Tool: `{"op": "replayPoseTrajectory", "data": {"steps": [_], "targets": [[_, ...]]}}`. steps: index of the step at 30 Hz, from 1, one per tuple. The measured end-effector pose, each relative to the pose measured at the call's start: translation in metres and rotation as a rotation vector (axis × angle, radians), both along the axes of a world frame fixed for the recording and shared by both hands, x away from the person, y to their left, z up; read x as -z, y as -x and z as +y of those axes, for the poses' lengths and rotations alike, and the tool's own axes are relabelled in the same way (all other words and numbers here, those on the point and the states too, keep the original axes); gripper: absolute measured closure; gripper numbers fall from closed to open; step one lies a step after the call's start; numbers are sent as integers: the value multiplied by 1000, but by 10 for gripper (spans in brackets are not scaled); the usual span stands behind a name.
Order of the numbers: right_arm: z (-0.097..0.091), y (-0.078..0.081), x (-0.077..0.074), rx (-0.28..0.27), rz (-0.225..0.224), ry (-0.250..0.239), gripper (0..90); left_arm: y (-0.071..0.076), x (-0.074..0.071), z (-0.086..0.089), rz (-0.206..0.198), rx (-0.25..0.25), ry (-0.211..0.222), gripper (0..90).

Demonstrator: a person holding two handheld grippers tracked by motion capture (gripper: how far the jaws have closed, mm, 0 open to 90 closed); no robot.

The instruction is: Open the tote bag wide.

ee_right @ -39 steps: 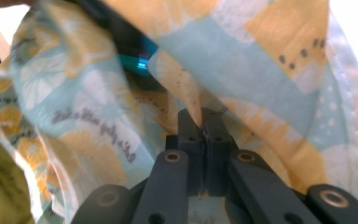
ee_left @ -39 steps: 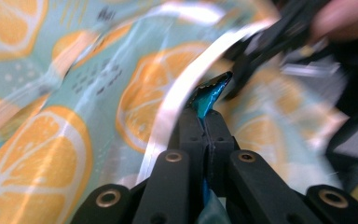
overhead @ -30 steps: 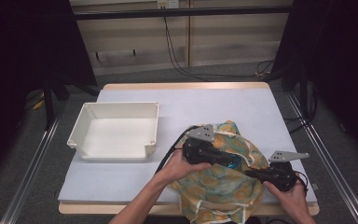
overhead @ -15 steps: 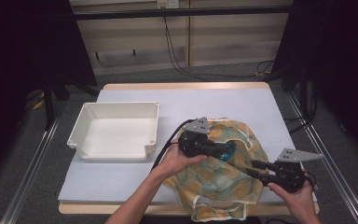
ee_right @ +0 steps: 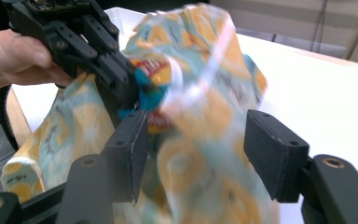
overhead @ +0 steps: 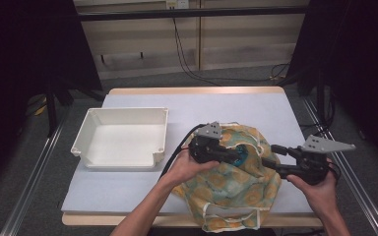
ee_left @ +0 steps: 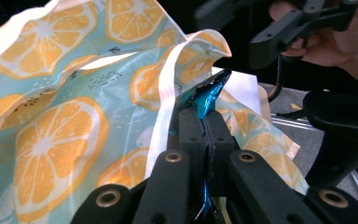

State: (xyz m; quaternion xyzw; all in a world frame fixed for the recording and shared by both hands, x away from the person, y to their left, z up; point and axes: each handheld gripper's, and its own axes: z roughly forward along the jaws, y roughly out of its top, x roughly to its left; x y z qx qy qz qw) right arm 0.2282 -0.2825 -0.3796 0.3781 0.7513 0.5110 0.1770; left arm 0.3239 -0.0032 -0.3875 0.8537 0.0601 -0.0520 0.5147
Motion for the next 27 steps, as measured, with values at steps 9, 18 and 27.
{"op": "replayPoseTrajectory", "data": {"steps": [9,18,27], "targets": [[26,-48,-3,-63,41,18,451,8,0,5,-13,16,2,883],[39,-54,4,-139,63,33,821,10,2,5,-14,33,-1,883],[27,-92,-3,-132,100,-85,900,27,4,2,-33,89,-8,883]]}}
